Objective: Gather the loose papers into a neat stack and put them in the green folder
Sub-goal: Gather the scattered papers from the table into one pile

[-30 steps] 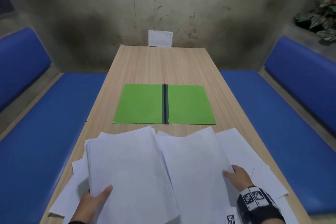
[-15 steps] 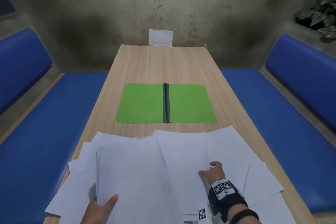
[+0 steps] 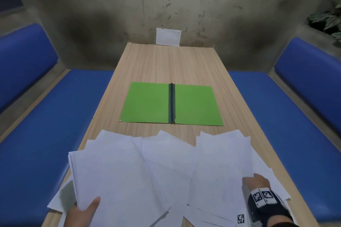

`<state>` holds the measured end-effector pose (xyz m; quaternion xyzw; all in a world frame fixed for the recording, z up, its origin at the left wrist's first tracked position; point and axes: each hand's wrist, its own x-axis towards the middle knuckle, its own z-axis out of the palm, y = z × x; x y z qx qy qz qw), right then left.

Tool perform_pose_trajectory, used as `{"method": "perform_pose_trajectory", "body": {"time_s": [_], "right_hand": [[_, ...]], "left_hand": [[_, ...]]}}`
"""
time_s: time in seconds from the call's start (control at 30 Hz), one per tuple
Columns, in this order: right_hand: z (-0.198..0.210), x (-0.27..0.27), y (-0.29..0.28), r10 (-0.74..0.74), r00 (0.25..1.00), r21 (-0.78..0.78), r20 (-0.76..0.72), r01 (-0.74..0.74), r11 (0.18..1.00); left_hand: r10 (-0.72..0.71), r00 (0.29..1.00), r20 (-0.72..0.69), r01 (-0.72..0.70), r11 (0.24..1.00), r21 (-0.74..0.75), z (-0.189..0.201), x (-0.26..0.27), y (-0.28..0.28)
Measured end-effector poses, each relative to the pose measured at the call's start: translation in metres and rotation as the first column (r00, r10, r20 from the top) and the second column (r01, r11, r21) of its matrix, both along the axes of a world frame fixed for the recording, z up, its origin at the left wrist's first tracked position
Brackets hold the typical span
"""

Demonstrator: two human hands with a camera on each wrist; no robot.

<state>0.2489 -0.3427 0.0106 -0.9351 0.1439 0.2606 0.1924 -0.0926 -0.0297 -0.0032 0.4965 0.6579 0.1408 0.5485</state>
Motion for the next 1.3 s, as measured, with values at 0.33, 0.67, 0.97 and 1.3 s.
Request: {"method": "perform_pose_trajectory", "body": {"time_s": [0.33,0.67,0.97,1.3], "right_hand": [[0.023,-0.025,-0.011,-0.184,0.975,0.452,0.121,0.111,0.885],[0.132,-0.011,-0.019,0.045,0.886,0.599,0.462,-0.349,0.72],[0.131,0.016,0.006,-0.134,0.928,0.848,0.348,-0.251,0.467],[-0.001,-0.014,0.055,0.318,0.945,0.494,0.071,-0.311,0.812]], "left_hand": [[-0.142,0.982,-0.124,0.139,0.99,-0.032,-0.004,0.027,-0.02],[-0.244,0.963,-0.111,0.244,0.97,-0.013,0.006,0.023,-0.019],[-0.085,0.996,0.007,0.085,0.986,-0.143,0.006,0.008,-0.007],[-0.223,0.962,-0.155,0.183,0.953,-0.24,-0.027,-0.006,0.004]]}}
